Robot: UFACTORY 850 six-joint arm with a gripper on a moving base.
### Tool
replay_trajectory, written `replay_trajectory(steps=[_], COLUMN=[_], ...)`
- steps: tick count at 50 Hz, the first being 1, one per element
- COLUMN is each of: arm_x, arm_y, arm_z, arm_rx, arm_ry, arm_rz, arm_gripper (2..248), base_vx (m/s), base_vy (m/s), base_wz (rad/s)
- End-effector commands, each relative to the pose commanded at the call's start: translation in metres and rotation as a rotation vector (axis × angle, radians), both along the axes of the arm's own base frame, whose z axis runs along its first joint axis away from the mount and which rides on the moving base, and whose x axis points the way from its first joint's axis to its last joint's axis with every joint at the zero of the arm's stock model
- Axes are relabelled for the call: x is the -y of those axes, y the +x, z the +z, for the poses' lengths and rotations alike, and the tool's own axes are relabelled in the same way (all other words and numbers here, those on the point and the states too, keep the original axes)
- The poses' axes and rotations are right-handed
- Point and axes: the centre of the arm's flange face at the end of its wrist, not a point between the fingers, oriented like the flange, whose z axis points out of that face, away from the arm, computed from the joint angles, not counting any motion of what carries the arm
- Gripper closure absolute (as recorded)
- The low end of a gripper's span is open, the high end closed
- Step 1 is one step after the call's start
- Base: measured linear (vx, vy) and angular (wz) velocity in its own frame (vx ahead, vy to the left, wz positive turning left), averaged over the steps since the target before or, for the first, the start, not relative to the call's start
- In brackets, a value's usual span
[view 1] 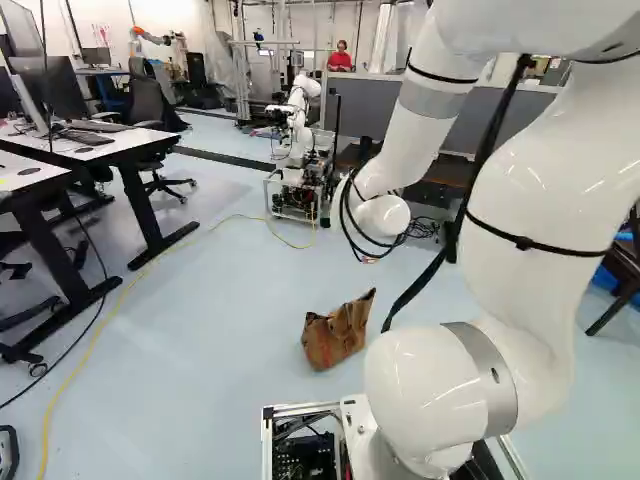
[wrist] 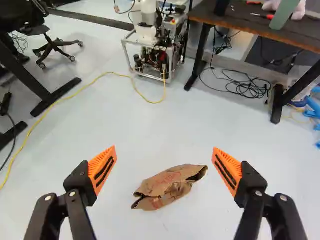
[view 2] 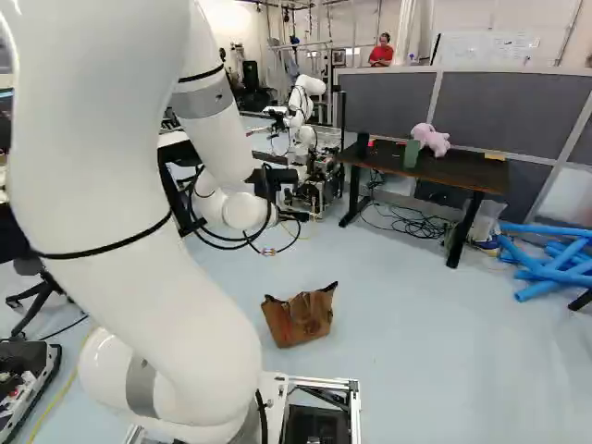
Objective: Pick up the bag on the ground and place it on the table
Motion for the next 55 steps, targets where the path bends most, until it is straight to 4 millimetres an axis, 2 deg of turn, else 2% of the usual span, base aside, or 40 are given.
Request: replay_trajectory(steps=[42,55], arm_x=[0.004,0.004], arm_y=[0.07,0.087], arm_z=[-0.065,-0.087], arm_rx=[-0.255,-0.334], arm_ry=[0.024,0.033], arm_rz=[-0.043,-0.052], arm_gripper=[3,3], base_vx=[0.0,0.0], base_vy=[0.0,0.0], base_wz=[0.0,0.0])
